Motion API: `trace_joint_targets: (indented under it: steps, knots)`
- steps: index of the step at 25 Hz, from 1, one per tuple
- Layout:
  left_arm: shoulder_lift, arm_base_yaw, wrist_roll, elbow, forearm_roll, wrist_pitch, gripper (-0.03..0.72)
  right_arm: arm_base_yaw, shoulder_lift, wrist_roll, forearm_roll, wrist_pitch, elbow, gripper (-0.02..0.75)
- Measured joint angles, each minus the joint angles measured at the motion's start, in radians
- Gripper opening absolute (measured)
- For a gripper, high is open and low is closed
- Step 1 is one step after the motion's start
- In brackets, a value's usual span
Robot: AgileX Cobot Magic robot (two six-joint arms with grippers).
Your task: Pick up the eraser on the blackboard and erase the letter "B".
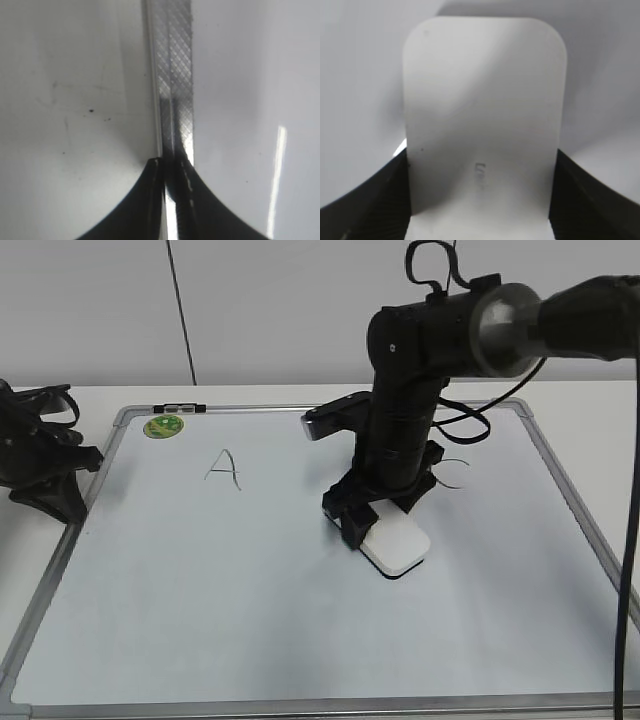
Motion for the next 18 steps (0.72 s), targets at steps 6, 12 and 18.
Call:
trace_joint_targets:
  steps: [6, 12, 18]
  knots:
    - [0.000, 0.000, 0.000, 0.000, 0.000, 0.000, 0.031, 0.040, 0.011, -0.008, 0.033, 0.063, -0.057, 0.536]
    - [0.000, 0.000, 0.000, 0.000, 0.000, 0.000, 0.031, 0.032, -0.085, -0.011, -0.006, 0.153, -0.131, 0.536]
    - [0.000, 0.000, 0.000, 0.000, 0.000, 0.000, 0.031, -0.066, -0.209, -0.013, -0.013, 0.163, -0.118, 0.536]
